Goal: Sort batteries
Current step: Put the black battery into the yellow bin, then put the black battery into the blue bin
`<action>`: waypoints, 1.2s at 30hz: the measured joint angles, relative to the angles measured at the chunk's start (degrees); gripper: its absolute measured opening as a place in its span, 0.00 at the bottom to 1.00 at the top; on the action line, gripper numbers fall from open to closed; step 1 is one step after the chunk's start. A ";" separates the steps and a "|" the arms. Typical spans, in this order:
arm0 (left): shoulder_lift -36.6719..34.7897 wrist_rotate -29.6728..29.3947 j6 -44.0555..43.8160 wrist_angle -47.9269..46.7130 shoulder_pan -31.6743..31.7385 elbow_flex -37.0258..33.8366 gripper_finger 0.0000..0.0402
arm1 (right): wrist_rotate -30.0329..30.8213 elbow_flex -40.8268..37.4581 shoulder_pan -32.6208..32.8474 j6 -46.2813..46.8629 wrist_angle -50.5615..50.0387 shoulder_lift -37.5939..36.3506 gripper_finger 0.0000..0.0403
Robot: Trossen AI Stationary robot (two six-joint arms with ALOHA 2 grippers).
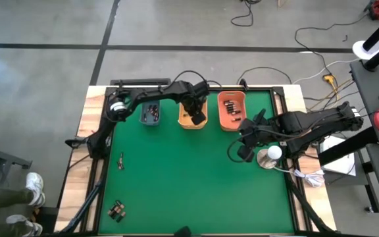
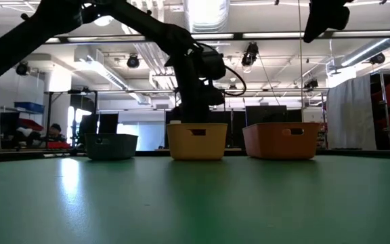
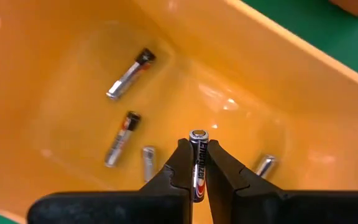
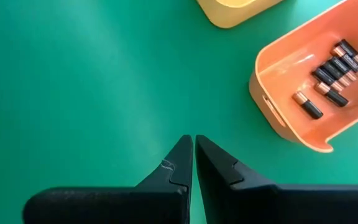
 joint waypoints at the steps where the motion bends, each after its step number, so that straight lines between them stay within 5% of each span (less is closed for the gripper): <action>1: 0.19 -0.01 -1.26 -0.16 -0.01 -0.01 0.01 | 0.00 0.00 0.00 0.00 0.38 0.00 0.03; 17: 3.50 -4.07 -11.52 -1.80 -1.11 -0.15 0.05 | 0.47 -0.07 0.00 0.77 3.40 0.01 0.03; 29: 1.06 -5.01 -11.34 -8.52 -1.82 4.86 0.37 | 0.59 0.28 -0.77 -4.71 7.65 0.02 0.03; 36: -13.03 -9.26 -10.71 -15.02 -8.45 1.39 0.49 | 0.97 0.26 -3.90 -13.73 16.75 0.35 0.03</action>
